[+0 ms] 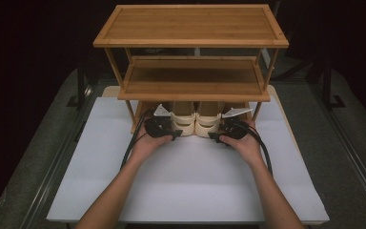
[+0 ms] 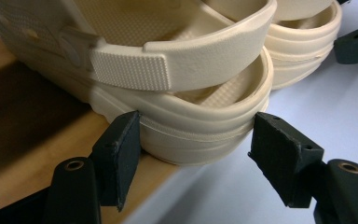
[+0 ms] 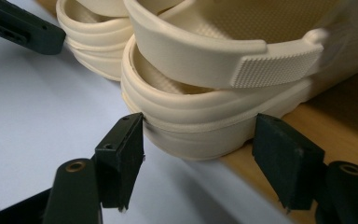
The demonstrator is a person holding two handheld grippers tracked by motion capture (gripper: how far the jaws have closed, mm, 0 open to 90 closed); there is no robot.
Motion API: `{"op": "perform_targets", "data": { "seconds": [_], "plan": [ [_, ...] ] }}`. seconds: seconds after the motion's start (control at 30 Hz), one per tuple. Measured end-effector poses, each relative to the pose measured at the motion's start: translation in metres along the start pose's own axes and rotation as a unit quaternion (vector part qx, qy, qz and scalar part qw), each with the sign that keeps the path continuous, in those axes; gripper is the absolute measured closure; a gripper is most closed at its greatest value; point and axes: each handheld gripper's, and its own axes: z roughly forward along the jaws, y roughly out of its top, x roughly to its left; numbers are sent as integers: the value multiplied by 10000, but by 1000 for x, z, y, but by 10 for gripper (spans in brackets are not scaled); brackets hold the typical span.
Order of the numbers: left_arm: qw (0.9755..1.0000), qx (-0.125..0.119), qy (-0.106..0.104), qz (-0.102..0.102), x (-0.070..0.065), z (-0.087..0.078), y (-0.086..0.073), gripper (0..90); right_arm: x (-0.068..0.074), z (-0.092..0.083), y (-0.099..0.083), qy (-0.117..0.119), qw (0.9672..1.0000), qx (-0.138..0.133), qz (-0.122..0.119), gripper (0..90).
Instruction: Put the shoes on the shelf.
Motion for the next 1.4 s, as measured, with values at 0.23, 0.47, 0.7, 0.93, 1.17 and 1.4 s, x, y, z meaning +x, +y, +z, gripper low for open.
{"op": "perform_targets", "data": {
  "seconds": [0.23,0.47,0.7,0.93,1.17,1.4],
  "plan": [
    [9999,-30,95,-121,1,7,3,339,-4,6,3,-114,9999,-18,39,338],
    [9999,-12,111,-86,3,7,3,342,-5,7,5,-164,9999,1,31,336],
    [9999,-20,-58,-142,1,-7,-1,346,-2,-5,1,-207,9998,-43,-21,323],
    [10000,61,-18,-70,-3,-38,-13,330,-2,-28,-16,-209,9998,-3,-9,292],
    [9999,123,-113,-33,-7,-75,-33,300,-5,-62,-43,-189,9998,-23,68,278],
    [9997,234,-88,32,-13,-110,-66,278,-5,-98,-82,-211,9997,-40,135,272]
  ]
}}
